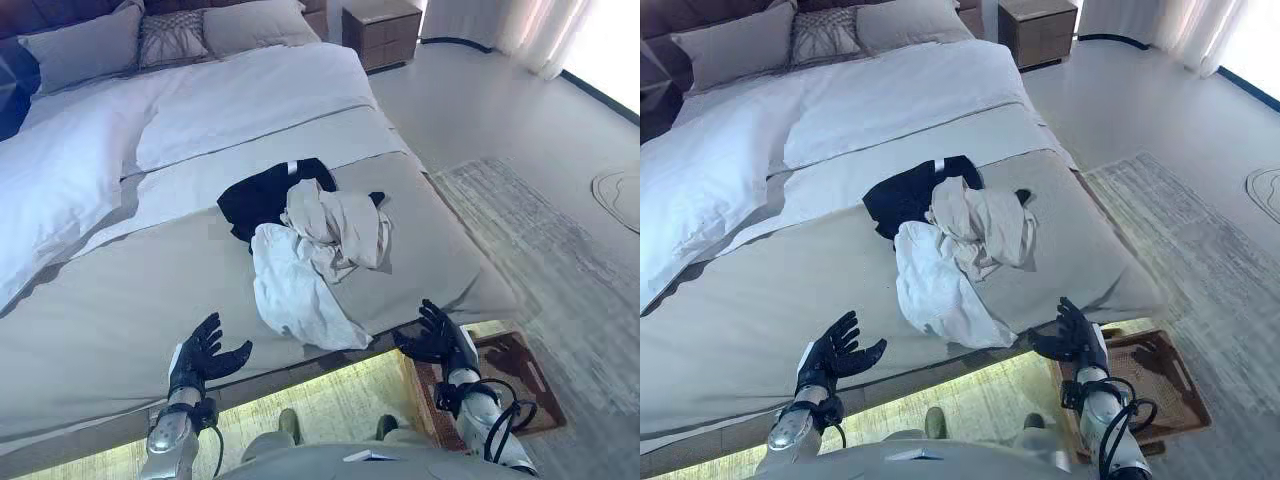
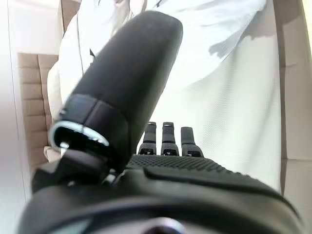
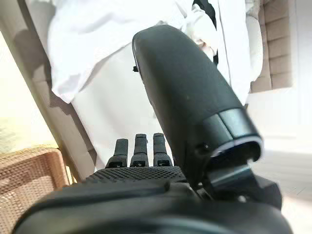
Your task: Pick up the clothes from the bed and place them into the basket
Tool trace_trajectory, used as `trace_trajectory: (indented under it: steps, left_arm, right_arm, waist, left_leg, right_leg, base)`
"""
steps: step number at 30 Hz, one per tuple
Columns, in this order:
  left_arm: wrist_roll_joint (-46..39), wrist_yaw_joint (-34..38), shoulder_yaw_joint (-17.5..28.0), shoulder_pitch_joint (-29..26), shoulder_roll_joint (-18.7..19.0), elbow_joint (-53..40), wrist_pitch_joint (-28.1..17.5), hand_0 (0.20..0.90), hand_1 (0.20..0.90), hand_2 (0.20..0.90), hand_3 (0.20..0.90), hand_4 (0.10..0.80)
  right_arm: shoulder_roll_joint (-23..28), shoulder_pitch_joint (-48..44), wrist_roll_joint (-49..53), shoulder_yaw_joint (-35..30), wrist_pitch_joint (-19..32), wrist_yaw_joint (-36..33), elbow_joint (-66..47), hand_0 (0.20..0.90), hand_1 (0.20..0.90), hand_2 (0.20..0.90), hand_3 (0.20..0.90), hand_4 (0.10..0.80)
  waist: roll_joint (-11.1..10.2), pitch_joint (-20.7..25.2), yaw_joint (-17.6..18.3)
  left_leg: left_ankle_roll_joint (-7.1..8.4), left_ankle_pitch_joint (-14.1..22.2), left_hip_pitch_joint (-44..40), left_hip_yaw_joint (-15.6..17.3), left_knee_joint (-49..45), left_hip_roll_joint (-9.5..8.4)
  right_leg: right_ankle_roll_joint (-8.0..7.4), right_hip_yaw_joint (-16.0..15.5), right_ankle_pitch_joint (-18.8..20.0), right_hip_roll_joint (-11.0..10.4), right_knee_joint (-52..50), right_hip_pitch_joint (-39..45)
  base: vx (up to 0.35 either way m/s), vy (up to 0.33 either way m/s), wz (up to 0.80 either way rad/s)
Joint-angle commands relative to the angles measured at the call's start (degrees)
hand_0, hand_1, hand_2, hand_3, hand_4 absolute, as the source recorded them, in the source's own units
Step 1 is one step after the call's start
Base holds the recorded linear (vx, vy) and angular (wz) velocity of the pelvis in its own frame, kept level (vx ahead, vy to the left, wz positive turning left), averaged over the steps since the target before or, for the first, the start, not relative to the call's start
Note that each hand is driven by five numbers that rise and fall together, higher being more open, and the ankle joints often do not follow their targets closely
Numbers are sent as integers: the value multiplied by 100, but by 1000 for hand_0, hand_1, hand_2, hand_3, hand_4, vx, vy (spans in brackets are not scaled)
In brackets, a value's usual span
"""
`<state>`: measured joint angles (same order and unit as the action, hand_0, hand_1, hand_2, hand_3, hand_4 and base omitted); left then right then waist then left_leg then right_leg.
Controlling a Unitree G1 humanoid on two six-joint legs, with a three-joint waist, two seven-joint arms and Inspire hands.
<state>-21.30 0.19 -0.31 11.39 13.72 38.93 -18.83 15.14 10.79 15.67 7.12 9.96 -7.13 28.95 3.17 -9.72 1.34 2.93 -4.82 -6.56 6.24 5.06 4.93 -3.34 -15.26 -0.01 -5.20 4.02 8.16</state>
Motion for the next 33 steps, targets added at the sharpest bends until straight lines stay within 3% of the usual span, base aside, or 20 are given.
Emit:
trace_trajectory:
  steps: [1, 21, 27, 33]
  left_arm:
    - [-108, -16, 124, -269, 337, -367, -437, 900, 900, 900, 900, 800]
    - [24, -163, 127, -216, 374, -265, -67, 900, 900, 900, 900, 800]
    - [233, -114, 74, -272, 403, -26, 459, 900, 900, 900, 900, 800]
    - [382, -77, 6, -375, 488, 194, 523, 900, 900, 900, 900, 800]
  right_arm:
    - [69, -319, -51, -8, 387, -46, -566, 900, 900, 900, 900, 800]
    - [412, -318, -1373, 157, 477, -545, -782, 900, 900, 900, 900, 800]
    - [793, -510, -3112, 368, 189, -1146, -879, 900, 900, 900, 900, 800]
    - [1341, -1115, -4765, 756, -253, -1301, -943, 900, 900, 900, 900, 800]
  waist:
    - [-230, 82, -58]
    - [-219, 54, -162]
    - [-195, 38, -222]
    - [-195, -21, -411]
  left_leg:
    - [9, 779, -91, 229, -325, -53]
    - [12, 786, -40, 149, -340, -85]
    - [6, 790, 2, 94, -383, -105]
    - [8, 798, 96, -53, -477, -128]
  right_leg:
    - [-242, 104, -299, -284, -398, -87]
    - [-255, 16, -319, -335, -418, -89]
    - [-260, -24, -348, -358, -481, -103]
    - [-211, -130, -466, -375, -684, -136]
  base:
    - [0, 0, 0]
    - [-4, 1, 2]
    - [3, 3, 4]
    - [15, -8, 11]
